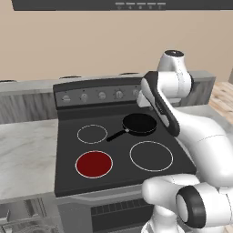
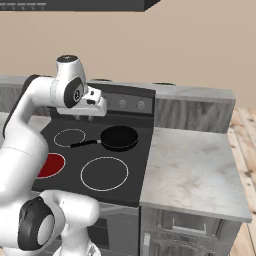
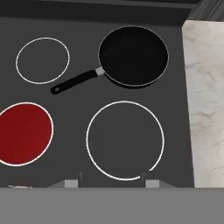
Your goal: Turn off the front left burner of the stove.
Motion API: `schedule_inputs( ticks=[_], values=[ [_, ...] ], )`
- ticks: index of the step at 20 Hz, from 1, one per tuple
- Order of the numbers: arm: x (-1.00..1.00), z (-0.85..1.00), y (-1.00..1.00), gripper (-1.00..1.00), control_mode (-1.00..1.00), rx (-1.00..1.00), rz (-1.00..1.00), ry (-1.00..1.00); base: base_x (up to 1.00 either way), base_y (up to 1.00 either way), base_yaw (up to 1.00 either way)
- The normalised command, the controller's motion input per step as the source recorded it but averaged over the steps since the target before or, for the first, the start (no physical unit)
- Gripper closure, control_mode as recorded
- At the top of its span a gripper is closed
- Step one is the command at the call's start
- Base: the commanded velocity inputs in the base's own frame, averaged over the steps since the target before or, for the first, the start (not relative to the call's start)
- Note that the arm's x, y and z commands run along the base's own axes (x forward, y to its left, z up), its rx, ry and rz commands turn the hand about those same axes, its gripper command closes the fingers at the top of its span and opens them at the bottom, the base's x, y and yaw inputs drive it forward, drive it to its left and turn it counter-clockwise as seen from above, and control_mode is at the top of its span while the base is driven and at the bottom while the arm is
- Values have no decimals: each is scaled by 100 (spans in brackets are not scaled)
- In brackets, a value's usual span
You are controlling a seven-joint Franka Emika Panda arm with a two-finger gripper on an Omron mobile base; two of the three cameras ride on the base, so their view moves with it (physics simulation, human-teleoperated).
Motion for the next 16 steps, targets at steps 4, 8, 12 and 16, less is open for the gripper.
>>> schedule_inputs(
  ticks=[4, 8, 12, 16],
  values=[
    [-12, -6, 0, -100, -100, 0, 0, 0, 0, 0, 0],
    [-19, -53, 21, -100, -100, -7, 0, 0, 0, 0, 0],
    [-7, -38, 45, -100, -100, -16, 2, -3, 0, 0, 0],
    [0, -19, 77, -100, -100, -14, 8, -11, 0, 0, 0]
  ],
)
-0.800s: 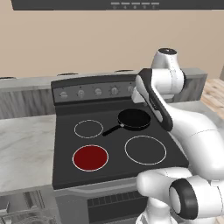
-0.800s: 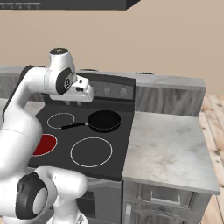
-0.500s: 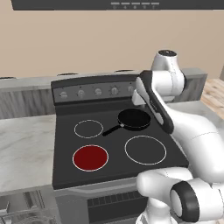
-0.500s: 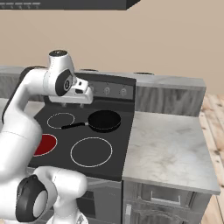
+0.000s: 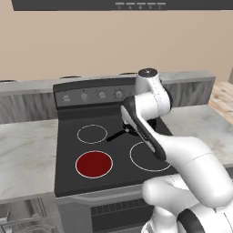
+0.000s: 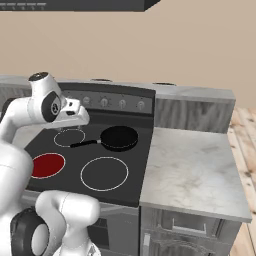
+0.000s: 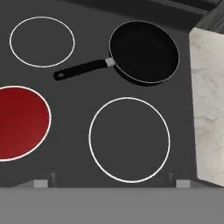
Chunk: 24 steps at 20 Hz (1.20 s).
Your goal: Turn off the front left burner of the stove.
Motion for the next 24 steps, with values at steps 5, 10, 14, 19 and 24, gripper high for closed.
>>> schedule_inputs(
  ticks=[5, 10, 14, 19, 24],
  values=[
    [0, -4, 90, -100, -100, -16, 19, -14, 0, 0, 0],
    [1, 0, 55, -100, -100, -14, 26, -11, 0, 0, 0],
    [6, 0, 41, -100, -100, -13, 24, -16, 0, 0, 0],
    [10, -2, 21, -100, -100, -9, 21, -14, 0, 0, 0],
    [16, 0, 2, -100, -100, -3, 19, -9, 0, 0, 0]
  ],
)
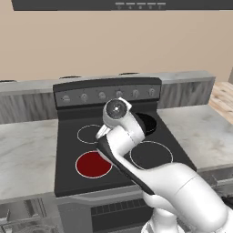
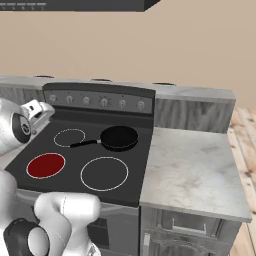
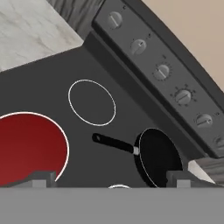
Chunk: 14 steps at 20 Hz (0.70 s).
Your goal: Turn off the front left burner of the stove.
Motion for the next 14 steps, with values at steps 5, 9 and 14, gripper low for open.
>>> schedule_inputs(
  ticks=[5, 9, 14],
  values=[
    [19, 0, 8, -100, -100, 0, 14, -5, 0, 0, 0],
    [15, 0, 5, -100, -100, -1, 11, 0, 0, 0, 0],
    [28, 0, 14, -100, -100, -6, 6, 0, 0, 0, 0]
  ],
)
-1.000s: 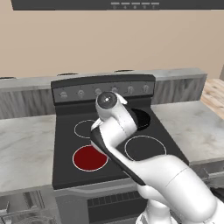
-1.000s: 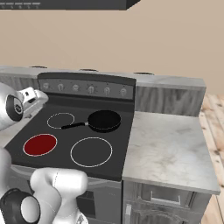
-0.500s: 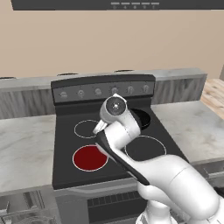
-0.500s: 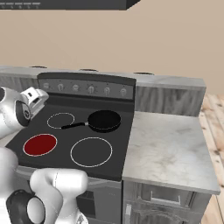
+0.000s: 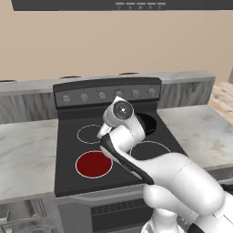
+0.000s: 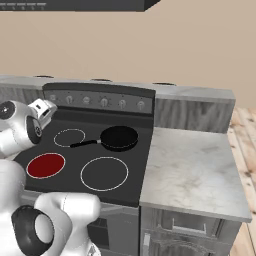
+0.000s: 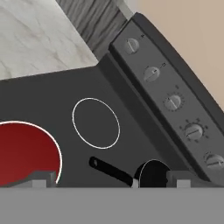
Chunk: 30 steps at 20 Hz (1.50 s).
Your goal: Turn off the front left burner of the stove.
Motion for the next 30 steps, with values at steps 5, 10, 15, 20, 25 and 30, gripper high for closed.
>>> schedule_inputs(
  ticks=[5, 10, 15, 20, 25, 30],
  values=[
    [32, -1, 27, -100, -100, -12, 5, -11, 0, 0, 0],
    [36, 0, 36, -100, -100, -16, 2, -27, 0, 0, 0],
    [27, 0, 43, -100, -100, -12, 1, -19, 0, 0, 0],
    [35, 9, 55, -100, -100, -2, 2, -6, 0, 0, 0],
    [24, 14, 64, -100, -100, 0, 0, 0, 0, 0, 0],
    [35, 0, 23, -100, -100, 0, 5, 0, 0, 0, 0]
  ],
)
